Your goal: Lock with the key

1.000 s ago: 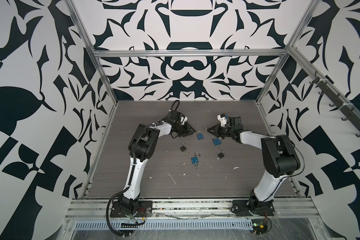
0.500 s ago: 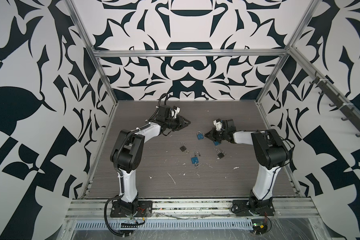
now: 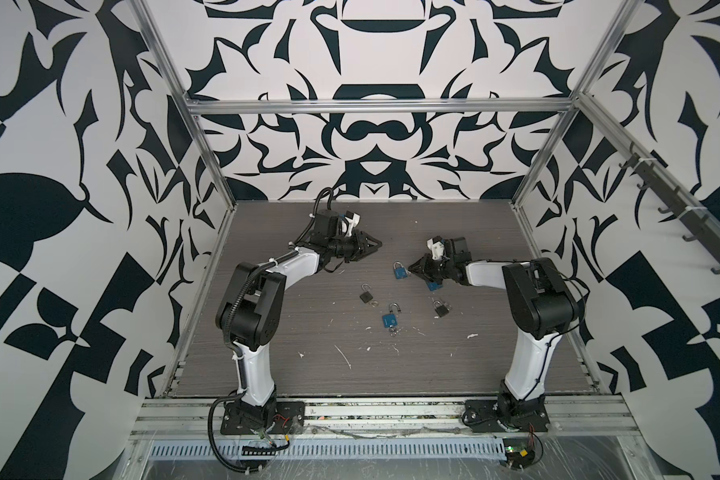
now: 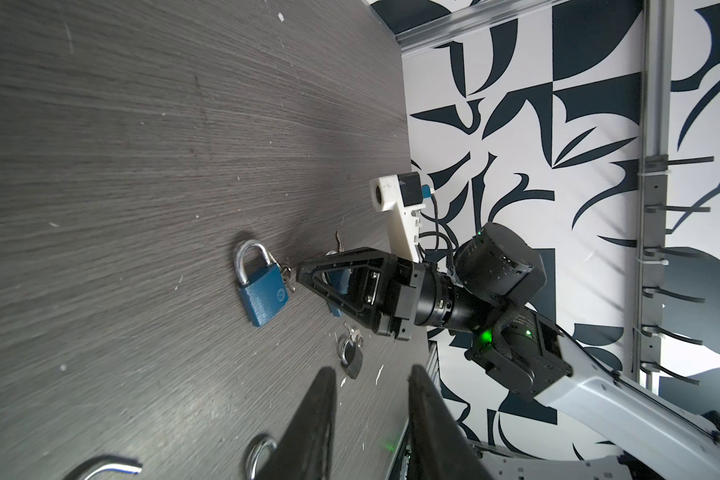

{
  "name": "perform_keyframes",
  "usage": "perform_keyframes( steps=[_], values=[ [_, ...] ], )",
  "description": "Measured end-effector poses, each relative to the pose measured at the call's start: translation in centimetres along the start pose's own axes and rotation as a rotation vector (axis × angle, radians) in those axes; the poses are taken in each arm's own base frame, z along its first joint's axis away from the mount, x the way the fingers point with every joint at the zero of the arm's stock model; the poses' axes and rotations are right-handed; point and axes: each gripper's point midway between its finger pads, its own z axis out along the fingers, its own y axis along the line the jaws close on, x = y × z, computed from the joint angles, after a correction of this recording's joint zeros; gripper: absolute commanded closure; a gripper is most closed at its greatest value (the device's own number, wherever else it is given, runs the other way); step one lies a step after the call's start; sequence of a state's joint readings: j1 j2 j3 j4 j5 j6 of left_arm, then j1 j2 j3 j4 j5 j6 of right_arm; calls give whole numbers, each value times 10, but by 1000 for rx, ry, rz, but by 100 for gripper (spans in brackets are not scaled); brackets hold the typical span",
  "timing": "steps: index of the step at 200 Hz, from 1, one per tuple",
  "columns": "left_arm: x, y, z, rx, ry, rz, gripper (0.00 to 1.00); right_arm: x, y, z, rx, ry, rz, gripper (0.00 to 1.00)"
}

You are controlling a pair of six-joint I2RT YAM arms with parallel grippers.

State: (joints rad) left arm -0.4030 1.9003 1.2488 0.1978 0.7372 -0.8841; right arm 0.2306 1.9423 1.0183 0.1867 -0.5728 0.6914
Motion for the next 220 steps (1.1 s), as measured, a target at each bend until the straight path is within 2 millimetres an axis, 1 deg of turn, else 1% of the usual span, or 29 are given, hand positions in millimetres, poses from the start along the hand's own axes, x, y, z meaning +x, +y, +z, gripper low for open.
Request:
perform_keyframes(
  steps=[21, 41, 60, 74, 87, 95, 105, 117, 125, 151, 171, 182, 197, 204, 212, 220],
  values=[
    [-1, -2, -2, 3, -5, 2, 67, -1, 0, -3, 13, -6, -3, 81],
    [2, -4, -9, 1, -16, 10, 67, -3, 9, -14, 25, -25, -25, 81],
    [5, -11, -18, -6, -33, 35, 67, -3, 30, -32, 37, -58, -85, 81],
    [7, -17, -27, -15, -53, 61, 68, 2, 51, -46, 48, -84, -151, 81],
    [11, -24, -37, -27, -74, 91, 67, 12, 74, -57, 59, -102, -227, 81],
    [14, -28, -45, -38, -89, 107, 67, 22, 87, -62, 65, -107, -272, 81],
    [18, -33, -54, -51, -108, 130, 67, 39, 102, -68, 72, -106, -329, 81],
    [23, -36, -66, -76, -136, 154, 67, 60, 112, -75, 85, -96, -376, 81],
    [27, -37, -75, -93, -154, 168, 67, 78, 118, -79, 94, -84, -411, 81],
    [43, -39, -104, -152, -221, 214, 62, 124, 122, -92, 134, -54, -492, 81],
    [53, -41, -122, -181, -257, 240, 61, 149, 121, -98, 165, -41, -532, 81],
    [57, -44, -129, -187, -266, 257, 59, 158, 119, -99, 189, -34, -547, 81],
    [60, -44, -135, -202, -282, 276, 58, 165, 115, -98, 233, -34, -568, 78],
    [61, -42, -137, -214, -286, 279, 58, 167, 111, -96, 259, -34, -576, 75],
    [61, -40, -138, -228, -285, 283, 58, 170, 105, -94, 292, -30, -580, 68],
    [62, -36, -137, -240, -280, 285, 58, 174, 98, -90, 328, -24, -594, 65]
  ],
)
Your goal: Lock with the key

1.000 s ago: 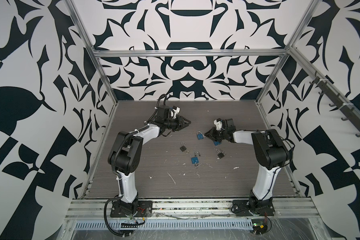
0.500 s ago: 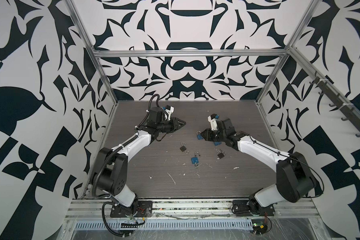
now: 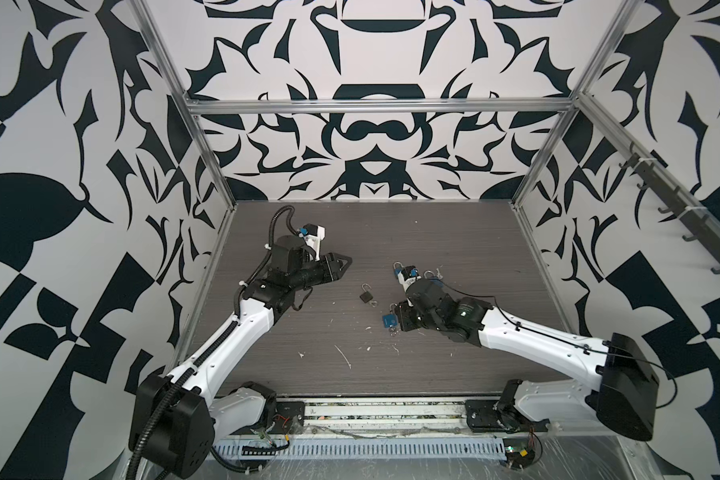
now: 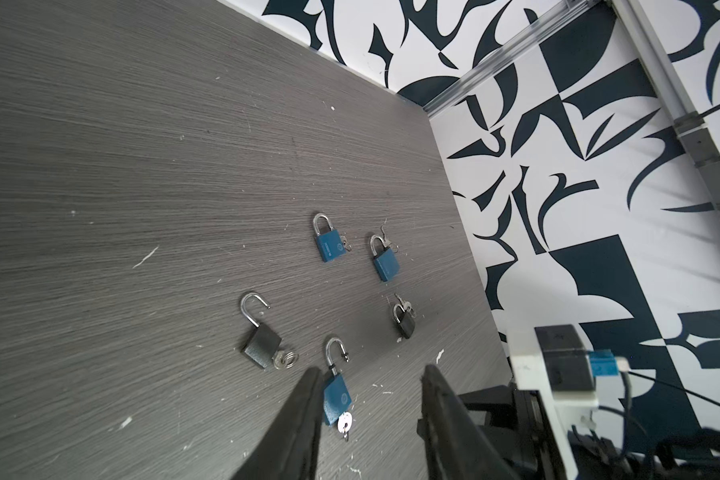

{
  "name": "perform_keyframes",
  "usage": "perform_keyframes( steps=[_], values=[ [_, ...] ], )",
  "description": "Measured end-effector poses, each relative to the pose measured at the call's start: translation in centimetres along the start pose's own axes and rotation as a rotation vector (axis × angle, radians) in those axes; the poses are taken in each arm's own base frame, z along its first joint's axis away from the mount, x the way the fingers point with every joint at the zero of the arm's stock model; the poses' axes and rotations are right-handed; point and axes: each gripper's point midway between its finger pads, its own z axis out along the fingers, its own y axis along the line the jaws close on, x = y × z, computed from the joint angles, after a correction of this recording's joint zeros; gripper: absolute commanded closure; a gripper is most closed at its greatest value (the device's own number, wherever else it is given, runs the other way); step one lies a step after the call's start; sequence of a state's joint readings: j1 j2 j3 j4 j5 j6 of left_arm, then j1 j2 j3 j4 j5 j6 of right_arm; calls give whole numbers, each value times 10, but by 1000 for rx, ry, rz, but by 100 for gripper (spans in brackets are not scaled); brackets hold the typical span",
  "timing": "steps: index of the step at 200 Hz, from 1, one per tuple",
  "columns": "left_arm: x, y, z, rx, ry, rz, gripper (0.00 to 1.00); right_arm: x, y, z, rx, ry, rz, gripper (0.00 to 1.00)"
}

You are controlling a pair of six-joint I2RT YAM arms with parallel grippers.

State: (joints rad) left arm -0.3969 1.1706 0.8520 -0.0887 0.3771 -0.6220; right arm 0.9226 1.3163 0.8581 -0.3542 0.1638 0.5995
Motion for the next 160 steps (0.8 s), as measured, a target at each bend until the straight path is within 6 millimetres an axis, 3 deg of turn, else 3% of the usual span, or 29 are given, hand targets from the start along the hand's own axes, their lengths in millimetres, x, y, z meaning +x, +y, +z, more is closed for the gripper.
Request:
perform_keyframes(
  steps=[46, 160],
  values=[
    [3, 9, 4, -26, 6, 14, 58, 20, -6, 30, 130, 72, -73, 56],
    [10, 20, 8, -51, 9, 10, 57, 25, 8, 76, 159, 171, -116, 52]
  ],
)
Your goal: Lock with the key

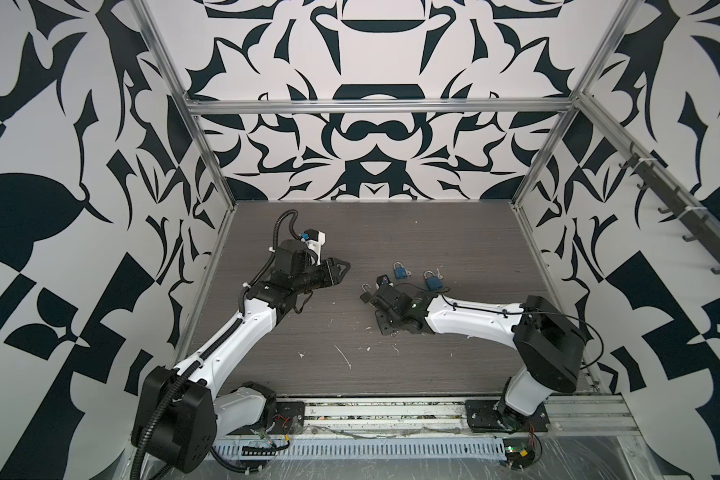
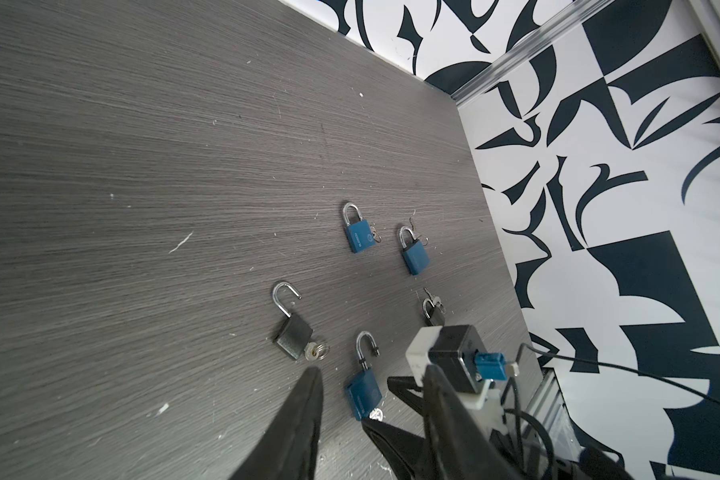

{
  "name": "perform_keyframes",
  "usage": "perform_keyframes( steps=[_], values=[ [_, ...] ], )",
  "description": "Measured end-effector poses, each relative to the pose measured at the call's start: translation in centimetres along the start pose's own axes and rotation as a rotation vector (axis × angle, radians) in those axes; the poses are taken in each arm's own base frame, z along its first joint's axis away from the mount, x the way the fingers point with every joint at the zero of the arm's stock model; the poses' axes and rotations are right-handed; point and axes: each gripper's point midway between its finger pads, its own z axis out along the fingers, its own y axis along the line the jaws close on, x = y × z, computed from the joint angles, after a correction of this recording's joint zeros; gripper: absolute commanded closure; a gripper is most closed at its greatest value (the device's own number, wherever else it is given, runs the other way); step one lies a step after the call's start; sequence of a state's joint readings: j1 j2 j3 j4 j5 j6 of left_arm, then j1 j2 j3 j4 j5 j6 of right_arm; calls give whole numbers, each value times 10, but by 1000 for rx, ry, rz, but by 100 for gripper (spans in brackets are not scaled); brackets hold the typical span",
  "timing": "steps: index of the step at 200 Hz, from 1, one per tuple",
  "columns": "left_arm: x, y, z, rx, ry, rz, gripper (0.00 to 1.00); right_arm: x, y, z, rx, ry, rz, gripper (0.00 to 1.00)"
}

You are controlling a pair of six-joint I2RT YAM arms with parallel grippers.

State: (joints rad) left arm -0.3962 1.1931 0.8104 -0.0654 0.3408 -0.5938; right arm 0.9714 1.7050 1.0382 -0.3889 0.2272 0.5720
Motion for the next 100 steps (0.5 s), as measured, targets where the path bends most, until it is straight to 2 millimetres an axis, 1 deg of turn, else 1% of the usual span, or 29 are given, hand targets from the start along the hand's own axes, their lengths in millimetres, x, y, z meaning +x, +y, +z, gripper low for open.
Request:
perform_keyframes(
  steps=[28, 65, 100],
  values=[
    [-1, 2, 0, -6, -4, 4, 57, 6, 0, 10, 12, 34, -4, 52],
    [-1, 2, 0, -6, -5, 9, 57, 11, -3, 12, 27, 57, -5, 51],
    [-1, 3, 1, -8, -3, 9, 57, 11, -5, 16, 40, 72, 3, 51]
  ],
)
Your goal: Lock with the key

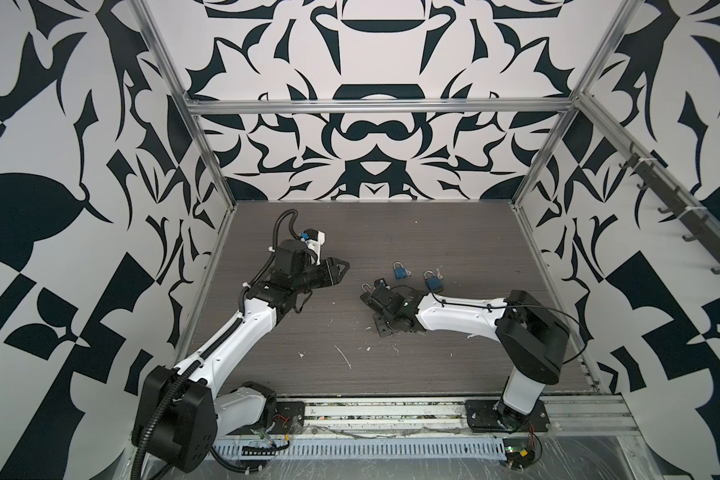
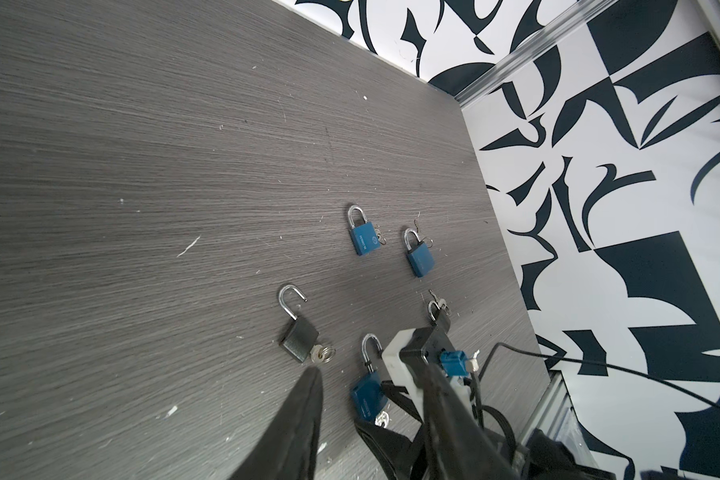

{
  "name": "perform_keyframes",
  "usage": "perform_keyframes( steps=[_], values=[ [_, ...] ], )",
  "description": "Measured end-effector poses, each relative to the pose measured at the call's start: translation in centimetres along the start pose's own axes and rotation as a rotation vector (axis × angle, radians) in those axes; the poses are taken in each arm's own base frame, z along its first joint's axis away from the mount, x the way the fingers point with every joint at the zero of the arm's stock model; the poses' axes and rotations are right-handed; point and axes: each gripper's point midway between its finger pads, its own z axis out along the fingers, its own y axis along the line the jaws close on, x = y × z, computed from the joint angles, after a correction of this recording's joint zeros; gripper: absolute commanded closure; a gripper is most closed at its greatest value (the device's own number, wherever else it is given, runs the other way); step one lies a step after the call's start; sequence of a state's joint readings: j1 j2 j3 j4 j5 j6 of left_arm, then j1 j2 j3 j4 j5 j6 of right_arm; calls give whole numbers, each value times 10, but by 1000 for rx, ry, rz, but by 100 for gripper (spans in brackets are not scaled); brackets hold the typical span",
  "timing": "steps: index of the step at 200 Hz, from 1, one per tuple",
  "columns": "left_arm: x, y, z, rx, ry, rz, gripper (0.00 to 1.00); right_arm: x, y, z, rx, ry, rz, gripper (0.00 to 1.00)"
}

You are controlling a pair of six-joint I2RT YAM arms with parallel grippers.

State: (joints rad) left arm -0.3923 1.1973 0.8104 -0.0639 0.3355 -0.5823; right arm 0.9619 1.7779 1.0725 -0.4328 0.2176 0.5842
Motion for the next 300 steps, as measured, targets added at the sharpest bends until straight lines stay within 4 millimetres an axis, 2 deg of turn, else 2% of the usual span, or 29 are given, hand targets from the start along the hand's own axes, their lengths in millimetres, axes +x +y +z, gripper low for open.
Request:
perform_keyframes(
  steps=[88, 147, 160, 189, 233, 262, 300],
  values=[
    [2, 9, 9, -14, 15, -8, 57, -2, -10, 9, 8, 29, 55, 51],
    [6, 13, 14, -8, 41, -18, 57, -8, -9, 14, 14, 34, 73, 58],
    [6, 13, 14, -8, 40, -18, 57, -9, -9, 15, 12, 36, 75, 62],
    [5, 13, 14, -7, 38, -18, 57, -9, -8, 14, 2, 41, 81, 82],
    [5, 13, 14, -8, 38, -11, 58, -9, -9, 12, -2, 43, 77, 96],
    [5, 13, 14, -7, 39, 0, 59, -14, -9, -3, -21, 18, 63, 100],
    [6, 11, 13, 3, 44, 2, 59, -38, -9, -44, -62, -94, 45, 100]
  ],
)
